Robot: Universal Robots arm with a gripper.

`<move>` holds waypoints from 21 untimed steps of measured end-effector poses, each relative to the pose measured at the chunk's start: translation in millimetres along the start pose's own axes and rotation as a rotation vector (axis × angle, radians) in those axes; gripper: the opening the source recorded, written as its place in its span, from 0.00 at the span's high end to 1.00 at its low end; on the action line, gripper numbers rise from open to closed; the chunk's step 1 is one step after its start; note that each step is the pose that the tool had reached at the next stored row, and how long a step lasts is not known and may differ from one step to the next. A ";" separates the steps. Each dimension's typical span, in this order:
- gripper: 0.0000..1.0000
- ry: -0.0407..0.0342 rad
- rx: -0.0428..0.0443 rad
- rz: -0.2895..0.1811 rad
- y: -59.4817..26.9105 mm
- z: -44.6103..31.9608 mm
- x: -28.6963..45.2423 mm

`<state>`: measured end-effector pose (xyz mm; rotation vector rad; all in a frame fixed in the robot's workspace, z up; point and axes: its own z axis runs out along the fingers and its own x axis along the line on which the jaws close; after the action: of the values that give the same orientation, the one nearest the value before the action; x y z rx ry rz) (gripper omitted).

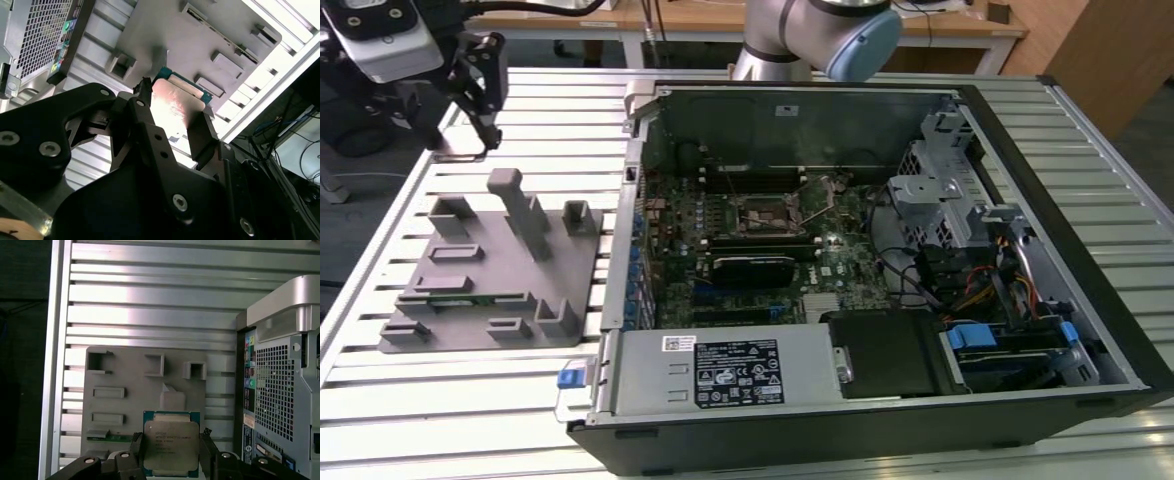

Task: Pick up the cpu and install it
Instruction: 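Pick up the cpu and move it towards the insertion slot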

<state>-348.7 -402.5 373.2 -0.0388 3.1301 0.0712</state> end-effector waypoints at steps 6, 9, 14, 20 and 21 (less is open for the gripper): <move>0.47 0.0001 0.0000 0.000 -0.2 0.2 -9.0; 0.47 0.0001 0.0000 0.000 -0.3 0.4 -13.5; 0.47 0.0000 0.0000 0.000 -0.5 0.6 -21.0; 0.47 0.0000 0.0000 0.000 -0.8 0.8 -29.4; 0.47 0.0000 0.0000 0.000 -0.8 0.9 -30.7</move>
<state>-317.9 -402.5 372.6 -0.0388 3.1301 0.0712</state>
